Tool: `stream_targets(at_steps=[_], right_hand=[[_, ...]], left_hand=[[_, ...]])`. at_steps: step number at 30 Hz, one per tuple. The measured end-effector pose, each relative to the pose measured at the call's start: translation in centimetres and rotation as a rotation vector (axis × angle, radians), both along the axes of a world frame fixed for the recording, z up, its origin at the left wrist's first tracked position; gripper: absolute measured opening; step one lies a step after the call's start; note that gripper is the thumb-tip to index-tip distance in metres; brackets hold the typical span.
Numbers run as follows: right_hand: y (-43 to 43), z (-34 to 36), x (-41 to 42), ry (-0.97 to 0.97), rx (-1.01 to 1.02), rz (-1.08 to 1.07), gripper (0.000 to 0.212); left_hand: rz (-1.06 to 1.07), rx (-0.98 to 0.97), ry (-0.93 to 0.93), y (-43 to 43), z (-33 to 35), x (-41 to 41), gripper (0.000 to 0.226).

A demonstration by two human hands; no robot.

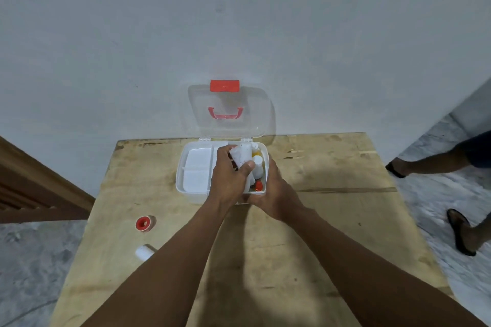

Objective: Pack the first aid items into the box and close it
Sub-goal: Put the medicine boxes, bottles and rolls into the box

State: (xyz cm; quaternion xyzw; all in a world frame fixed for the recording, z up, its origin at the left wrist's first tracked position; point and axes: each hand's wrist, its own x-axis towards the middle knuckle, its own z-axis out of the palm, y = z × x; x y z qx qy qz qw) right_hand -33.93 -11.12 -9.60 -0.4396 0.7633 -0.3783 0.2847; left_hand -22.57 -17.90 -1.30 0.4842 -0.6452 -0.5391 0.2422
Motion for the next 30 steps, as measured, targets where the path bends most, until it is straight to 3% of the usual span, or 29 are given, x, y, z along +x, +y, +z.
stream_targets(at_steps=[7, 12, 15, 23, 30], right_hand=[[-0.1, -0.5, -0.1, 0.032, -0.018, 0.004, 0.138], [-0.3, -1.0, -0.2, 0.000, -0.014, -0.004, 0.133], [-0.3, -1.0, -0.2, -0.003, 0.002, -0.003, 0.135], [-0.3, -0.8, -0.2, -0.002, -0.026, 0.003, 0.133], [-0.1, -0.5, -0.2, 0.001, -0.047, 0.029, 0.135]], left_hand=[[0.001, -0.108, -0.067, -0.3, -0.8, -0.1, 0.069], [0.001, -0.262, -0.197, -0.8, -0.4, -0.4, 0.055], [-0.023, -0.250, -0.216, -1.2, -0.2, -0.4, 0.053], [-0.169, -0.321, -0.233, -1.2, -0.4, -0.2, 0.070], [-0.348, -0.422, -0.382, -1.9, -0.2, 0.4, 0.050]])
